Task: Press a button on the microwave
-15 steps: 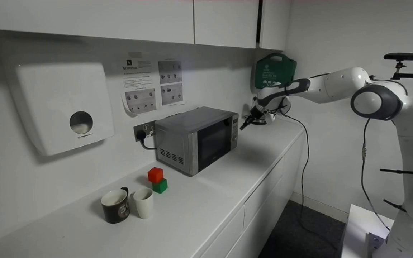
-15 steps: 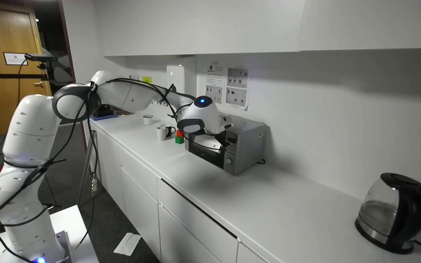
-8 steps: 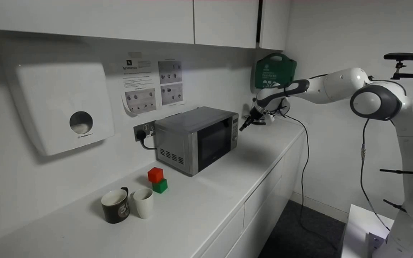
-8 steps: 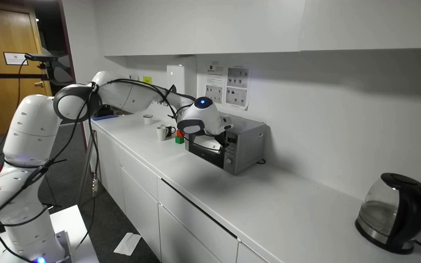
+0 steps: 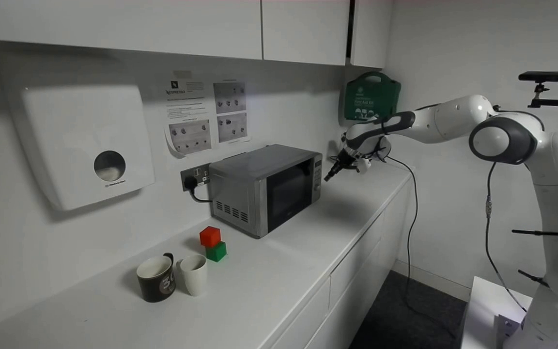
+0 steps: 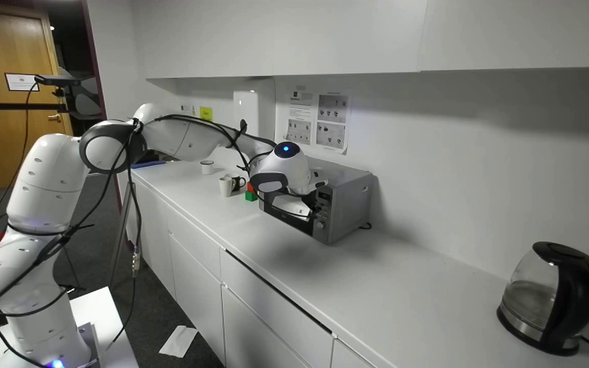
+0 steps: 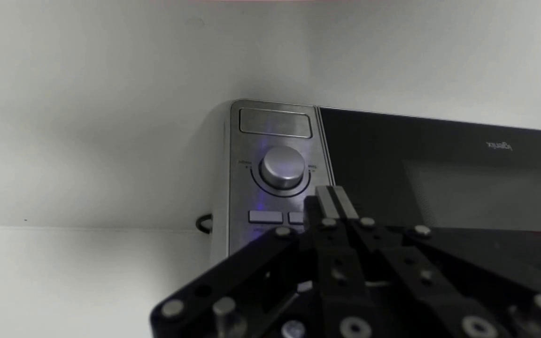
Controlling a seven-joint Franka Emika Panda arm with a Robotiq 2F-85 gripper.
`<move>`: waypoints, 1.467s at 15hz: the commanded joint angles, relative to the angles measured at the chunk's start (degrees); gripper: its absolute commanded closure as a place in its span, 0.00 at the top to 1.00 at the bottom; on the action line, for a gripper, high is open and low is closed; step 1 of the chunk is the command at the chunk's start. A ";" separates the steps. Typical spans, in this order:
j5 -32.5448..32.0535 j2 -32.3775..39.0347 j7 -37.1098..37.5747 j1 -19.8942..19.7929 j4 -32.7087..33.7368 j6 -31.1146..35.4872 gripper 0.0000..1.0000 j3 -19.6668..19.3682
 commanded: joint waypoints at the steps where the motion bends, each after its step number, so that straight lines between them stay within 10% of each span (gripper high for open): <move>1: -1.36 1.73 1.42 -1.38 2.19 1.25 0.00 1.21; 22: -6.78 9.27 7.22 -2.99 12.04 0.60 0.00 3.19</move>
